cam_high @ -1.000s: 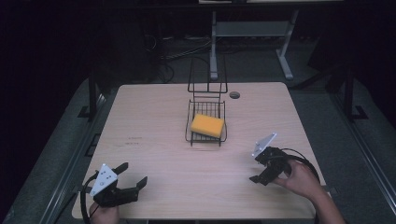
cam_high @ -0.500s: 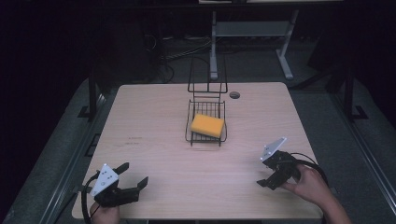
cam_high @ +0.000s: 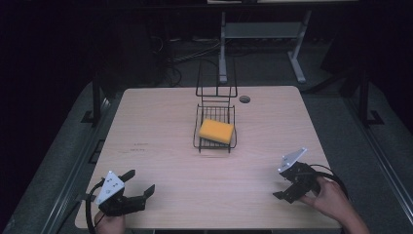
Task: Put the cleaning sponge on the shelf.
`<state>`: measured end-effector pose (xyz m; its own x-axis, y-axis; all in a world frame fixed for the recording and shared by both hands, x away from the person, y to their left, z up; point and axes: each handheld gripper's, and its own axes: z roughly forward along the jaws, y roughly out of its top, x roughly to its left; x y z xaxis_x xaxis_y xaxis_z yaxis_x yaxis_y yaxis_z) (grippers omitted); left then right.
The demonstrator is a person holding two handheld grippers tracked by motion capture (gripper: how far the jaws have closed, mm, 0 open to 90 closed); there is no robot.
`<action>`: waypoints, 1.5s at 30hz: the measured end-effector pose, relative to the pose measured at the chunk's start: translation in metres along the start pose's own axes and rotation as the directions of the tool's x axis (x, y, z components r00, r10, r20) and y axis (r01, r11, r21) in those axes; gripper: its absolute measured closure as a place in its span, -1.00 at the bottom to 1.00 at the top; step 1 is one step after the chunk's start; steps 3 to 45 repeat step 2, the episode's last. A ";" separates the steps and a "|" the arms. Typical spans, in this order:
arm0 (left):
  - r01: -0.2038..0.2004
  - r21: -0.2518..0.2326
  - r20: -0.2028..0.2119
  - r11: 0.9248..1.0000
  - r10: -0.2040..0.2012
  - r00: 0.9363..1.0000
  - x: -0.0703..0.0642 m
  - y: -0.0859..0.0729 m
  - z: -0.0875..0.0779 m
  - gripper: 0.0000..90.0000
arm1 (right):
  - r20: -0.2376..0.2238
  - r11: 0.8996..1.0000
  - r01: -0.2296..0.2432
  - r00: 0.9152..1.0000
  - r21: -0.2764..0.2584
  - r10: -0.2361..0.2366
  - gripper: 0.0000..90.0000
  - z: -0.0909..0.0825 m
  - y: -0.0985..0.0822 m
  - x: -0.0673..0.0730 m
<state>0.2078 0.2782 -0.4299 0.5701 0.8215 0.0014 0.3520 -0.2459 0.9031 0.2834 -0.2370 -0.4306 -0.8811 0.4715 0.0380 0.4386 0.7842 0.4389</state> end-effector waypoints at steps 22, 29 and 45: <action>-0.003 0.002 0.000 1.000 0.003 1.000 0.000 0.000 0.001 -0.71 | 0.003 1.000 0.000 1.000 -0.003 0.000 -0.56 -0.001 -0.001 0.001; -0.003 0.002 0.000 1.000 0.003 1.000 0.000 0.000 0.001 -0.71 | 0.003 1.000 0.000 1.000 -0.003 0.000 -0.56 -0.001 -0.001 0.001; -0.003 0.002 0.000 1.000 0.003 1.000 0.000 0.000 0.001 -0.71 | 0.003 1.000 0.000 1.000 -0.003 0.000 -0.56 -0.001 -0.001 0.001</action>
